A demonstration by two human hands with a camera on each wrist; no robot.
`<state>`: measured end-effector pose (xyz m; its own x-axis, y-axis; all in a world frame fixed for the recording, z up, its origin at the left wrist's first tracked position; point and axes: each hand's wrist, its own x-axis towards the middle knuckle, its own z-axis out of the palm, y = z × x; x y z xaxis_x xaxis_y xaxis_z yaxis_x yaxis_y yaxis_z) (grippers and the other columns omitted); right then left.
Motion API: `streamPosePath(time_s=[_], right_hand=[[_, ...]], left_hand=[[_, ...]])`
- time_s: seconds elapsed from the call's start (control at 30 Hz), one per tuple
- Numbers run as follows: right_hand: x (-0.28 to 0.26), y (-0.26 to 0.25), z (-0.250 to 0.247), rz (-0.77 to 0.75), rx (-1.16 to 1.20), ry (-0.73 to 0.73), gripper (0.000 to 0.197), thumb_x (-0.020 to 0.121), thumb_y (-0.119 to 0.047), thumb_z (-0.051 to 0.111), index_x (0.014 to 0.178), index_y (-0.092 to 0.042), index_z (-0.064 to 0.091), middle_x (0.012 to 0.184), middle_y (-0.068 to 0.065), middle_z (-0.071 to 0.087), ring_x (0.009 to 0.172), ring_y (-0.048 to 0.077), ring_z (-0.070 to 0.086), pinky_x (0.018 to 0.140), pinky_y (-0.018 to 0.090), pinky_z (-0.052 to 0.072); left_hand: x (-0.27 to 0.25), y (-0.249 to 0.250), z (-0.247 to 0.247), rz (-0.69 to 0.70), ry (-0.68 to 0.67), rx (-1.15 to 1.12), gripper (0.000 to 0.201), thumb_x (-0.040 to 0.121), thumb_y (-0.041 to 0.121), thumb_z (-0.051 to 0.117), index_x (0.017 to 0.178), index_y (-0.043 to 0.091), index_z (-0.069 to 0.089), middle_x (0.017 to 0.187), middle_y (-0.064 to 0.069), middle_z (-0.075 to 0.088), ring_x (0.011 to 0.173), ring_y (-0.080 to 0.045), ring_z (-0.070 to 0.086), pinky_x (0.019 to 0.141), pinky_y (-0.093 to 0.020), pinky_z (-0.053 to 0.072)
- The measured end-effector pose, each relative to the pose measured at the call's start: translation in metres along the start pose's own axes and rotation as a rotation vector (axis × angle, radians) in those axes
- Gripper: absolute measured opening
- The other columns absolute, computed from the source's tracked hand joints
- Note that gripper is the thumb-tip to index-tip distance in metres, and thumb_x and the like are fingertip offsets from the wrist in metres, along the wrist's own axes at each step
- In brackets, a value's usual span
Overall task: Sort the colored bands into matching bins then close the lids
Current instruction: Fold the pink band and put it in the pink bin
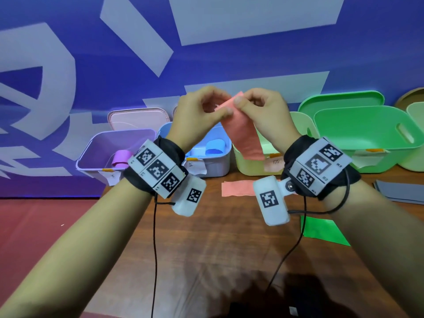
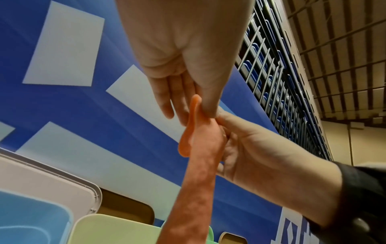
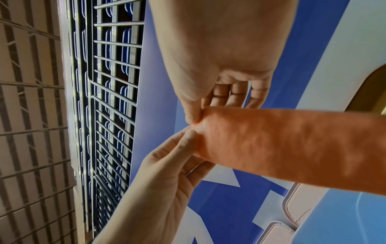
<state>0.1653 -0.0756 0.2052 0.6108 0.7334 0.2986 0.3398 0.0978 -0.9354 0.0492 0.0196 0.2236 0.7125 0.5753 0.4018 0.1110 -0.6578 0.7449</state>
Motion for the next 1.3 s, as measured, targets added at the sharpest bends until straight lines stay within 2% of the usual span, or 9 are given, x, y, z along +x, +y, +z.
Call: streamPosePath(time_s=[0.23,0.37,0.43,0.53,0.67,0.87,0.97,1.1,1.3], right_hand=[[-0.002,0.001,0.0,0.01,0.007,0.028,0.017,0.087,-0.026,0.064,0.072,-0.021,0.059,0.063,-0.008,0.052,0.059,0.004,0.045,0.061,0.019,0.04],[-0.003,0.005,-0.003,0.038,0.04,-0.019,0.023,0.085,-0.024,0.067,0.102,-0.023,0.052,0.102,-0.002,0.056,0.078,0.007,0.052,0.075,0.012,0.044],[-0.004,0.004,-0.002,0.075,0.091,-0.1,0.028,0.087,-0.023,0.065,0.112,-0.022,0.051,0.115,0.004,0.057,0.093,0.012,0.057,0.085,0.02,0.048],[-0.006,0.001,0.001,0.093,0.139,-0.156,0.025,0.088,-0.019,0.063,0.111,-0.023,0.052,0.107,-0.002,0.061,0.102,0.012,0.058,0.087,0.03,0.051],[-0.008,0.0,0.007,0.083,0.105,-0.112,0.023,0.087,-0.015,0.064,0.107,-0.021,0.054,0.095,-0.008,0.058,0.092,0.004,0.055,0.084,0.025,0.048],[-0.009,0.002,0.016,0.168,-0.044,-0.07,0.042,0.084,-0.02,0.066,0.124,-0.018,0.052,0.101,0.009,0.065,0.093,0.019,0.062,0.077,0.027,0.047],[-0.011,-0.002,0.015,0.121,-0.074,-0.031,0.035,0.083,-0.018,0.067,0.116,-0.017,0.055,0.09,0.016,0.068,0.083,0.022,0.063,0.068,0.025,0.046],[-0.012,-0.005,0.01,0.064,-0.102,-0.009,0.027,0.084,-0.017,0.065,0.109,-0.021,0.057,0.081,0.02,0.066,0.073,0.019,0.058,0.059,0.02,0.042],[-0.006,0.002,0.006,0.078,-0.173,-0.007,0.022,0.084,-0.019,0.063,0.105,-0.024,0.06,0.068,0.006,0.055,0.069,0.014,0.052,0.057,0.017,0.038]], left_hand=[[0.003,0.006,-0.002,-0.031,0.057,0.051,0.011,0.081,0.008,0.065,0.079,0.018,0.063,0.069,0.013,0.062,0.065,0.001,0.06,0.068,-0.018,0.053],[0.005,0.01,-0.01,-0.19,-0.007,-0.211,0.017,0.085,0.0,0.06,0.079,0.015,0.06,0.068,-0.001,0.058,0.06,-0.005,0.059,0.064,-0.024,0.055],[0.005,0.012,-0.012,-0.247,-0.024,-0.281,0.014,0.086,-0.002,0.059,0.081,0.012,0.06,0.07,-0.003,0.057,0.06,-0.004,0.06,0.062,-0.022,0.055],[0.005,0.013,-0.014,-0.308,0.018,-0.325,0.012,0.087,0.001,0.057,0.081,0.01,0.06,0.073,-0.004,0.058,0.062,-0.006,0.062,0.061,-0.022,0.054],[0.004,0.009,-0.015,-0.348,0.055,-0.367,0.013,0.089,0.003,0.055,0.08,0.012,0.059,0.076,-0.004,0.059,0.064,-0.008,0.061,0.061,-0.024,0.054],[0.001,0.001,0.0,-0.439,0.223,-0.407,0.014,0.089,0.006,0.053,0.08,0.016,0.054,0.076,-0.001,0.054,0.068,-0.012,0.054,0.061,-0.026,0.05],[-0.001,-0.003,0.006,-0.467,0.328,-0.393,0.015,0.085,0.01,0.054,0.076,0.021,0.052,0.075,0.0,0.053,0.07,-0.017,0.053,0.062,-0.03,0.049],[-0.006,-0.004,0.006,-0.41,0.316,-0.335,0.008,0.082,0.021,0.058,0.076,0.023,0.053,0.075,0.0,0.058,0.073,-0.019,0.055,0.074,-0.047,0.054],[-0.006,-0.001,0.004,-0.399,0.289,-0.284,0.009,0.087,0.013,0.055,0.082,0.019,0.051,0.068,-0.009,0.059,0.07,-0.03,0.065,0.068,-0.049,0.058]])
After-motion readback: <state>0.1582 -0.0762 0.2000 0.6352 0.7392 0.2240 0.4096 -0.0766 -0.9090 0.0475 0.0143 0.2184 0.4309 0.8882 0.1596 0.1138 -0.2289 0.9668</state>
